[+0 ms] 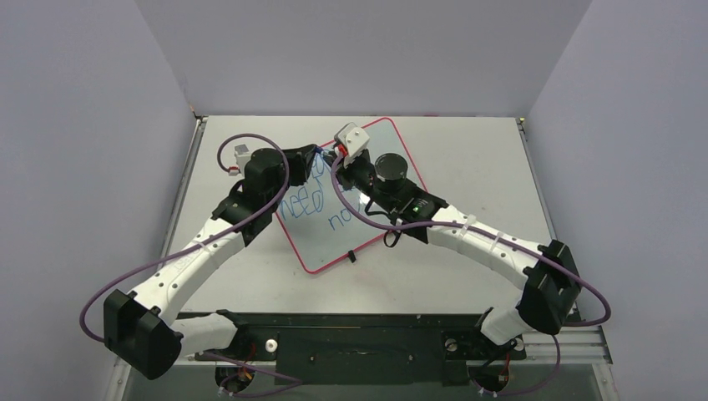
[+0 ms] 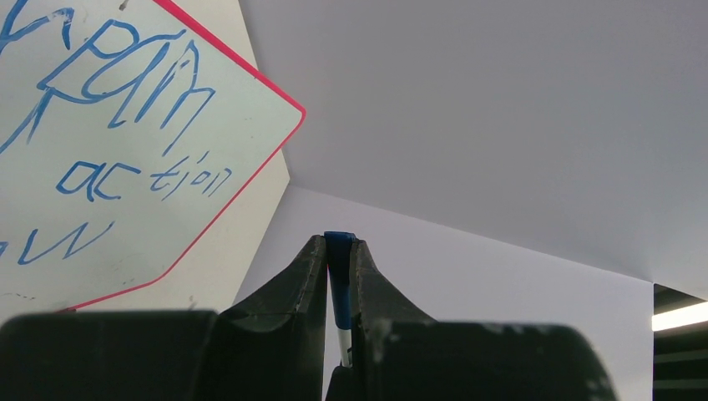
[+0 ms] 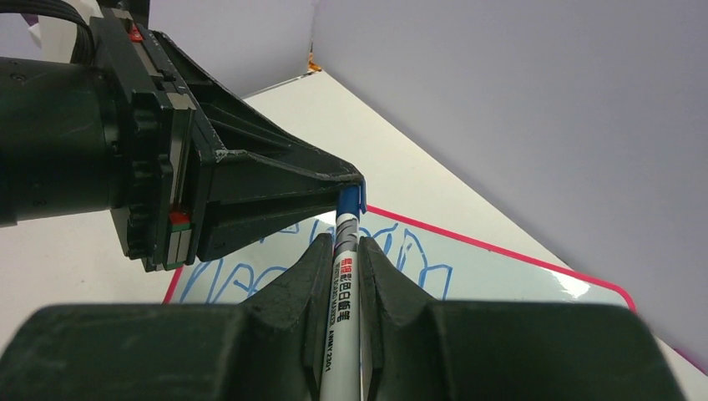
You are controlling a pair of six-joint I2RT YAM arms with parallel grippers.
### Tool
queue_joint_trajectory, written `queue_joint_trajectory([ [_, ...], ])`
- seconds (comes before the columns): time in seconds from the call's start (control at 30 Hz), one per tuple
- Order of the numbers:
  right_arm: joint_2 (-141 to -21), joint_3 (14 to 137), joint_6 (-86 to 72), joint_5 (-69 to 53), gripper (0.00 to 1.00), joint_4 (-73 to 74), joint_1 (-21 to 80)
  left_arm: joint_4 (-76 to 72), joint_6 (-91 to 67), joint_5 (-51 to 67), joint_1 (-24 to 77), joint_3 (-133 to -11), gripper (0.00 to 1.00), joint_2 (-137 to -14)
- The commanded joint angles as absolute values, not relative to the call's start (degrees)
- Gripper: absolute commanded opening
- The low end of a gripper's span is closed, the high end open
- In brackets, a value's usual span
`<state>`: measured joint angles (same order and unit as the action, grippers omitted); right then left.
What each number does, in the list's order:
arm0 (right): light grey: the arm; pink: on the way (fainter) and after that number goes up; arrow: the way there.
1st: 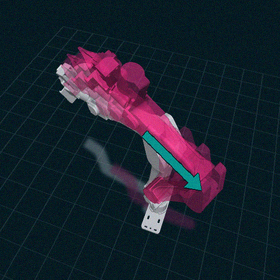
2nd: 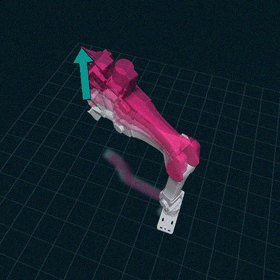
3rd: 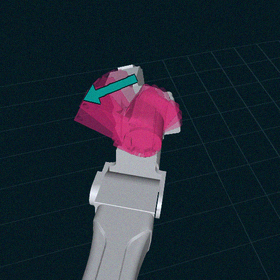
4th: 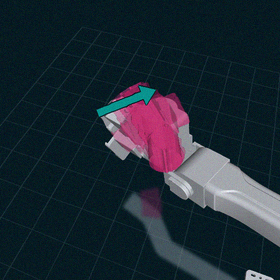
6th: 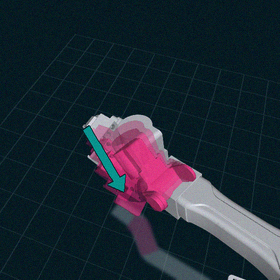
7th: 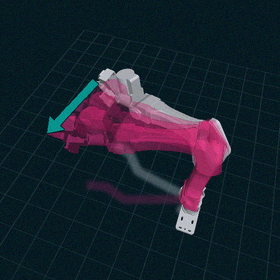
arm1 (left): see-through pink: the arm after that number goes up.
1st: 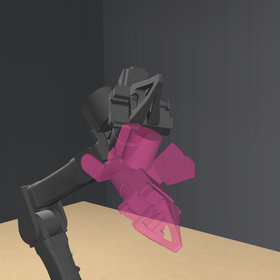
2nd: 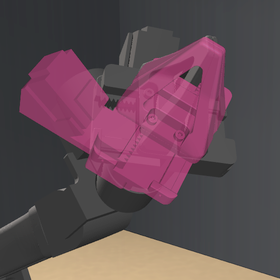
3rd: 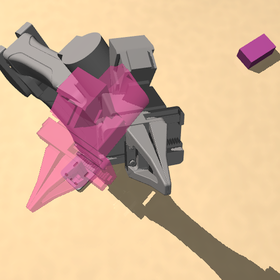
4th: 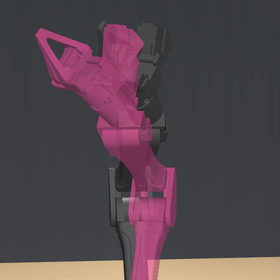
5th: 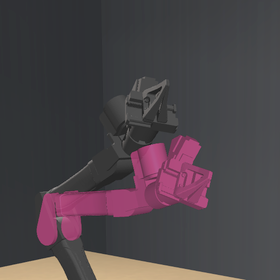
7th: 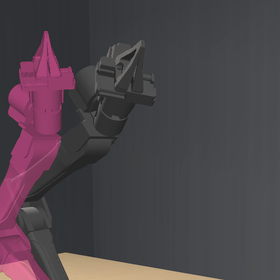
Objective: Write a sentence on the whiteboard
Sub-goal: Close the whiteboard marker at the center of the board.
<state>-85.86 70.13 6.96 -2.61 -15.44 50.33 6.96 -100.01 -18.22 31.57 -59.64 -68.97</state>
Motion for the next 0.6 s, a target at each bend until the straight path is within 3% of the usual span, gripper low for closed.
queue_joint_trajectory([
  [0.0,-87.7,69.6,3.9,-5.1,0.0,-14.4,53.0,-0.1,-97.8,0.6,38.8,-62.6,0.0,-65.7],
  [0.37,-85.7,68.5,-2.9,0.6,0.0,-15.0,52.2,-0.1,-97.0,-1.2,38.7,-61.0,0.0,-63.9],
  [0.57,-84.2,67.6,-4.6,2.9,0.0,-15.4,52.1,-0.1,-96.4,-1.6,38.7,-60.6,0.2,-63.1],
])
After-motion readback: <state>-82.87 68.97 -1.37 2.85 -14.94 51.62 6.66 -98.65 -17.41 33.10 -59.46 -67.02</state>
